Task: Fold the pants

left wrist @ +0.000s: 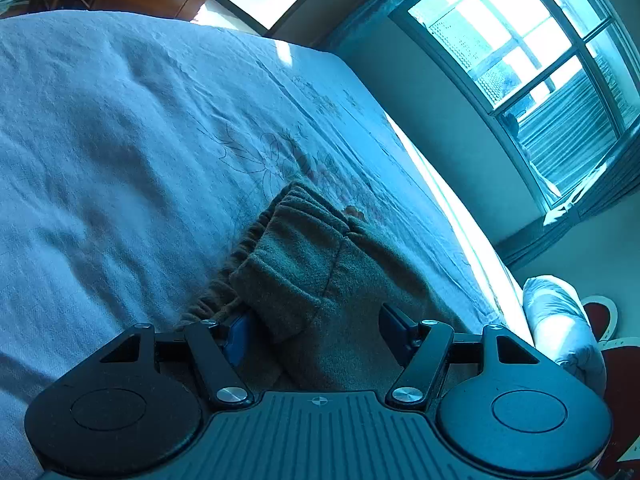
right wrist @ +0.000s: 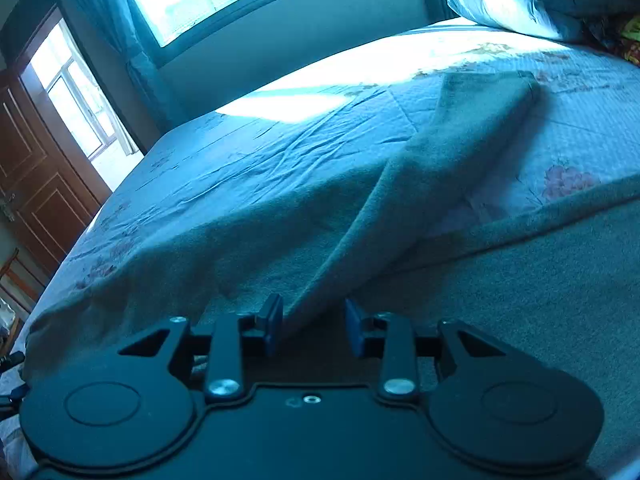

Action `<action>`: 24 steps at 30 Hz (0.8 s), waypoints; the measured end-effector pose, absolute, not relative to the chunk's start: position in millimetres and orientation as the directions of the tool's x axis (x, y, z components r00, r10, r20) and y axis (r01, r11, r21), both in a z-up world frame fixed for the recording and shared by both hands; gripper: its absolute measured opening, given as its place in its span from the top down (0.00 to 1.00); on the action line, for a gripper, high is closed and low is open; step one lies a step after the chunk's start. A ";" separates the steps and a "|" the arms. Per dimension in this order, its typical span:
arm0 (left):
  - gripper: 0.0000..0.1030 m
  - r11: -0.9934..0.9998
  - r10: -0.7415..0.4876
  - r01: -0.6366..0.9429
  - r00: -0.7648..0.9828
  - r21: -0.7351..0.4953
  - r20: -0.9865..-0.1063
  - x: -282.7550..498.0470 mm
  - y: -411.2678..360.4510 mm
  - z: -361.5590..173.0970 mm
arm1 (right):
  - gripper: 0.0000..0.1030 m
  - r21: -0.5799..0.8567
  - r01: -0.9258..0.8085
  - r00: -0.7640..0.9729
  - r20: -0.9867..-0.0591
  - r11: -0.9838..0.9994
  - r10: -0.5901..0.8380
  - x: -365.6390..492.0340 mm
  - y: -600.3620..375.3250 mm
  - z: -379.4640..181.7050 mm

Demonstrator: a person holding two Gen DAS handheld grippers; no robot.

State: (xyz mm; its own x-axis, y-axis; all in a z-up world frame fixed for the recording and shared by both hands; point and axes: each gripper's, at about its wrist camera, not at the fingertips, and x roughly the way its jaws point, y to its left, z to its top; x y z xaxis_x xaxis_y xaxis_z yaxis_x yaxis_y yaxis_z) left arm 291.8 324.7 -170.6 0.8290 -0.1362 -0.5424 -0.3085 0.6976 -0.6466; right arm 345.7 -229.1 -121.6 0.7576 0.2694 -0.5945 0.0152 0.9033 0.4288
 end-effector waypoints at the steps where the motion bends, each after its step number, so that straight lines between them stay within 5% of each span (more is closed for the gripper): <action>1: 0.36 0.694 -0.137 -0.311 0.828 -0.649 -0.544 295.2 324.6 -171.6 | 0.74 0.475 0.039 0.754 -0.592 0.879 0.286 351.9 -233.3 -126.7; 4: 0.40 0.696 -0.132 -0.325 0.818 -0.640 -0.559 306.7 324.8 -174.7 | 0.77 0.551 0.113 0.736 -0.605 0.827 0.303 369.1 -245.1 -139.1; 6: 0.62 0.730 -0.115 -0.331 0.803 -0.598 -0.585 314.6 321.4 -175.0 | 0.97 0.545 0.099 0.734 -0.605 0.832 0.309 375.9 -248.1 -139.9; 10: 0.72 0.720 -0.186 -0.282 0.802 -0.634 -0.568 325.1 332.2 -169.8 | 0.99 0.484 -0.004 0.766 -0.560 0.875 0.314 364.0 -243.5 -116.4; 14: 0.74 0.706 -0.249 -0.187 0.838 -0.683 -0.486 320.4 340.0 -135.0 | 0.99 0.475 -0.104 0.817 -0.461 0.874 0.348 340.2 -247.6 -73.9; 17: 0.74 0.738 -0.248 -0.178 0.826 -0.651 -0.506 300.8 339.2 -119.3 | 0.99 0.437 -0.173 0.821 -0.431 0.883 0.374 309.5 -250.3 -54.4; 22: 0.74 0.789 -0.216 -0.265 0.724 -0.554 -0.655 272.4 337.7 -168.2 | 0.98 0.330 -0.155 0.728 -0.599 0.931 0.334 279.8 -243.4 -114.7; 24: 0.72 0.766 -0.212 -0.272 0.749 -0.583 -0.628 265.1 337.9 -178.7 | 0.97 0.330 -0.120 0.704 -0.636 0.936 0.315 275.6 -242.9 -141.2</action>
State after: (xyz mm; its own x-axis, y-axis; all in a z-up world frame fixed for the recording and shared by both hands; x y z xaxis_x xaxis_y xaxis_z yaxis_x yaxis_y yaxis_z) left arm 265.1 337.9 -178.7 0.7489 -0.2121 -0.6279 -0.2716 0.7660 -0.5827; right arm 275.6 -242.9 -141.2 0.7042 0.3151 -0.6362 -0.1204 0.9361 0.3304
